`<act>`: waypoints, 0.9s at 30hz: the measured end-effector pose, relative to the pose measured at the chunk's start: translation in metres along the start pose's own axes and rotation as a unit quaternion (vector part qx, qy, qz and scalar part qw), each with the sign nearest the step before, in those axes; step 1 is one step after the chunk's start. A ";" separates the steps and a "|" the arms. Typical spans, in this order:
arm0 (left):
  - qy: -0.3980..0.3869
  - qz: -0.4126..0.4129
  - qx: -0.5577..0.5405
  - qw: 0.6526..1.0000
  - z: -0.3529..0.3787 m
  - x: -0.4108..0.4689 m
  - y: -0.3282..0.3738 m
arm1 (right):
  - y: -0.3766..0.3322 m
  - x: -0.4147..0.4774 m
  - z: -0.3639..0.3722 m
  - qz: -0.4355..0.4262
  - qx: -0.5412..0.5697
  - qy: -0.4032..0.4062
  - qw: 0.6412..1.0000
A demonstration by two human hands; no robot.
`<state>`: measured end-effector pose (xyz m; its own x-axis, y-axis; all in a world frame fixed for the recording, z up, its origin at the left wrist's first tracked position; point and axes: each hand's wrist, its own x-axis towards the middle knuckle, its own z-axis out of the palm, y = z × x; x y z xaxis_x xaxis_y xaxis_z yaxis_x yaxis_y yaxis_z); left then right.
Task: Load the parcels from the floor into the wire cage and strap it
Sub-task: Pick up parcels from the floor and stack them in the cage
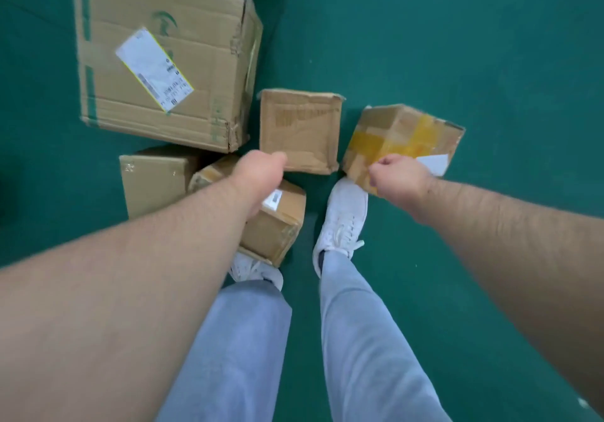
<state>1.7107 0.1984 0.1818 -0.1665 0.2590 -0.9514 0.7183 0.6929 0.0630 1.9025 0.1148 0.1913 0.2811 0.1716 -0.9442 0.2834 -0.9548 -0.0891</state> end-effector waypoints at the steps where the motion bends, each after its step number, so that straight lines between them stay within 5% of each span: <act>1: 0.019 0.002 0.025 1.000 -0.002 0.009 -0.001 | 0.000 0.002 0.003 0.004 0.007 -0.006 1.000; 6: 0.208 -0.033 0.229 0.951 -0.021 0.037 -0.025 | 0.011 0.001 0.057 0.053 0.058 -0.090 0.993; 8: 0.218 -0.063 0.232 0.946 -0.037 0.046 -0.040 | 0.015 -0.003 0.087 0.083 0.081 -0.148 0.982; 15: 0.092 -0.057 0.039 0.993 -0.063 0.045 -0.080 | 0.024 -0.038 0.150 0.185 0.288 -0.243 0.908; 23: 0.030 -0.056 -0.088 0.994 -0.081 -0.038 -0.075 | 0.036 -0.103 0.095 0.192 0.361 -0.153 0.900; 27: -0.004 -0.101 -0.188 0.977 -0.099 -0.112 -0.080 | 0.020 -0.163 0.051 0.178 0.350 -0.172 0.904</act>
<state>1.6050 0.1809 0.3132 -0.2723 0.0875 -0.9582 0.3723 0.9279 -0.0211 1.8151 0.0553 0.3275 -0.0959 -0.1465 -0.9846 -0.4510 -0.8754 0.1742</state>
